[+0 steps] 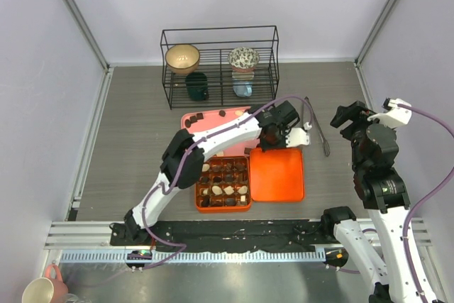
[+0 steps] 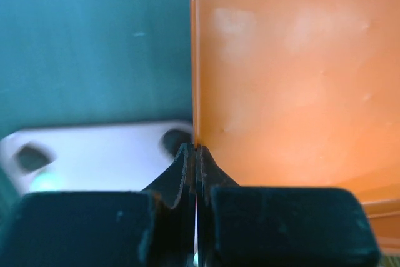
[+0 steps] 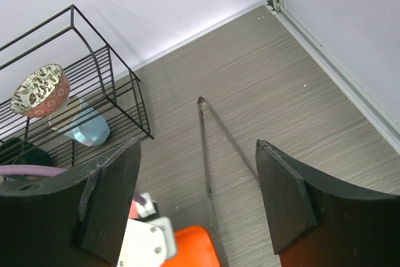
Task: Pack the chocolate
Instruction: Pick up the box lid from the center of the board, then close the box lid on the packing box.
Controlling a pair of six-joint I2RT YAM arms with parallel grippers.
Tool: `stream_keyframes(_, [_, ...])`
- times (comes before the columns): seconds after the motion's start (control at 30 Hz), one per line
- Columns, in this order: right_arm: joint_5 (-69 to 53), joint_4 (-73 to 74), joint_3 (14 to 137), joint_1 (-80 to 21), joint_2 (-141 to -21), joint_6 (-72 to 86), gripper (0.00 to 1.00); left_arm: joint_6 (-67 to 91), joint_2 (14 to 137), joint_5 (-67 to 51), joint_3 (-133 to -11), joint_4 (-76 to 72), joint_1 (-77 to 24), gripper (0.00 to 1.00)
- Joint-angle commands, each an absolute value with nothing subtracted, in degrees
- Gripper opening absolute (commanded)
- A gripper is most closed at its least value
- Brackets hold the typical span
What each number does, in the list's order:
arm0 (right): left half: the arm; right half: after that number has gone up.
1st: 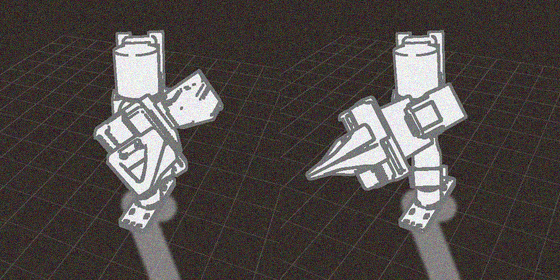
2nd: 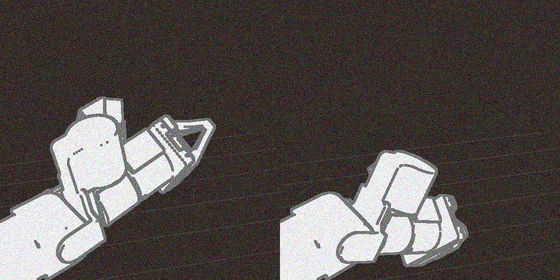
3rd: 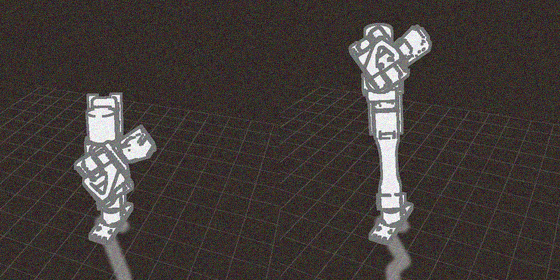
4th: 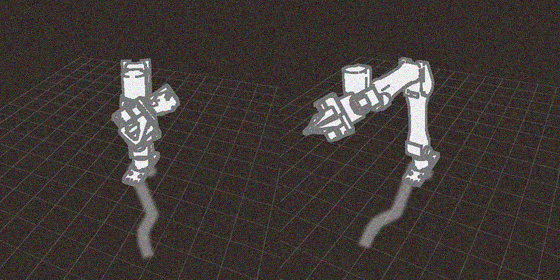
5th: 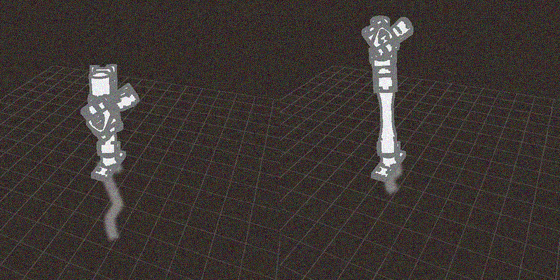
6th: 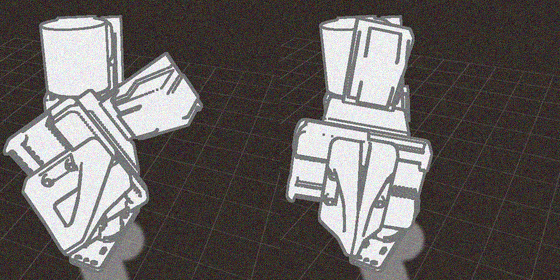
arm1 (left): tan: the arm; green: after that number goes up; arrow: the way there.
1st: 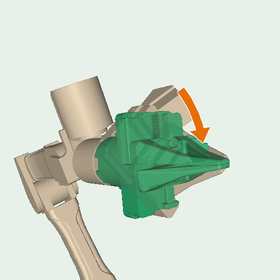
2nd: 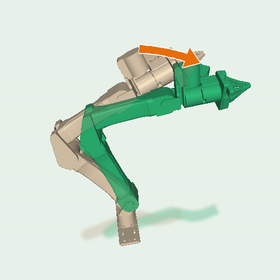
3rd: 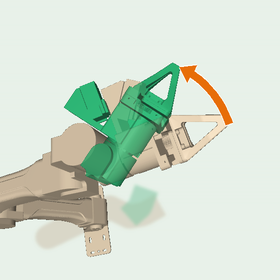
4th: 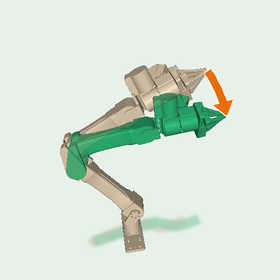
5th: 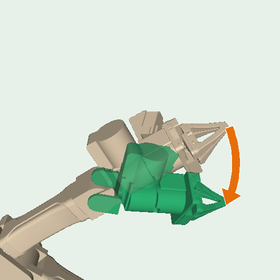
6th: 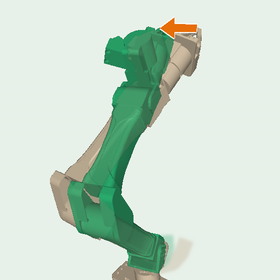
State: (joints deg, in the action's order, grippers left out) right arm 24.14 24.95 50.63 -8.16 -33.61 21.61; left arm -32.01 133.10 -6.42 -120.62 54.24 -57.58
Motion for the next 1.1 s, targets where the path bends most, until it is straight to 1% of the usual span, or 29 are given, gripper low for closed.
stream_keyframes(0.0, [25.0, 24.4, 52.7, -8.4, -32.9, 24.3, 0.79, -33.2, 122.5, 2.5, -123.4, 52.5, -57.4, 0.00])
stream_keyframes(0.13, [25.1, 26.7, 53.4, -8.4, -32.0, 25.9, 0.79, -33.2, 118.1, 6.1, -125.5, 53.0, -57.3, 0.00])
stream_keyframes(0.37, [23.9, 29.7, 55.5, -8.4, -31.1, 29.4, 0.79, -33.1, 109.0, 14.1, -123.9, 52.0, -57.7, 0.00])
stream_keyframes(0.47, [20.8, 31.4, 56.9, -8.3, -32.8, 33.3, 0.85, -35.7, 103.1, 20.9, -119.3, 46.2, -58.1, 0.00])
stream_keyframes(0.5, [18.7, 32.0, 58.6, -8.3, -33.7, 35.4, 0.88, -37.9, 99.5, 22.8, -114.8, 44.1, -58.2, 0.00])
stream_keyframes(0.57, [12.2, 34.5, 61.6, -8.3, -37.8, 38.4, 0.93, -41.1, 96.2, 29.2, -109.5, 36.8, -58.5, 0.00])
stream_keyframes(0.6, [9.6, 35.0, 62.4, -8.3, -39.2, 39.7, 0.97, -42.6, 94.2, 31.5, -105.0, 34.2, -58.6, 0.00])
stream_keyframes(0.63, [3.8, 35.2, 62.8, -8.3, -41.2, 42.9, 0.99, -45.8, 91.3, 33.5, -102.4, 29.3, -58.6, 0.00])
stream_keyframes(0.67, [1.3, 35.2, 63.4, -8.3, -42.3, 44.4, 1.00, -47.4, 89.5, 36.6, -100.1, 26.7, -58.6, 0.00])
stream_keyframes(0.7, [-1.6, 35.1, 64.2, -8.3, -43.0, 46.2, 1.00, -50.0, 87.8, 37.6, -97.8, 24.3, -58.6, 0.00])
stream_keyframes(0.73, [-5.6, 35.0, 64.4, -8.3, -44.2, 49.1, 1.00, -54.8, 84.1, 38.2, -91.7, 18.3, -58.9, 0.00])
stream_keyframes(0.8, [-9.1, 34.6, 64.7, -8.3, -45.3, 52.5, 1.00, -61.3, 80.3, 40.3, -84.9, 10.2, -59.4, 0.00])
stream_keyframes(0.83, [-11.0, 33.8, 64.4, -8.3, -46.0, 54.0, 1.00, -64.6, 78.3, 40.4, -79.1, 3.1, -59.9, 0.00])
stream_keyframes(0.87, [-15.5, 32.8, 63.9, -8.3, -46.8, 58.1, 1.00, -72.0, 75.2, 40.4, -75.8, 0.1, -60.2, 0.00])
stream_keyframes(0.9, [-17.8, 31.5, 62.2, -8.3, -47.5, 60.2, 1.00, -75.2, 73.5, 40.1, -73.2, -4.4, -60.6, 0.00])
stream_keyframes(0.93, [-19.9, 28.3, 60.9, -8.3, -48.1, 62.9, 1.00, -78.8, 72.3, 39.9, -68.9, -10.4, -61.3, 0.00])
stream_keyframes(0.97, [-25.3, 26.4, 57.9, -8.1, -49.5, 68.2, 0.99, -83.5, 70.1, 39.6, -67.3, -12.1, -61.8, 0.00])
stream_keyframes(1.03, [-31.6, 17.7, 54.2, -7.9, -51.3, 74.6, 1.00, -87.3, 68.2, 38.6, -64.4, -15.4, -62.8, 0.00])
stream_keyframes(1.07, [-36.7, 13.2, 49.6, -7.8, -52.4, 82.3, 1.00, -90.8, 66.1, 37.9, -61.8, -16.0, -63.0, 0.00])
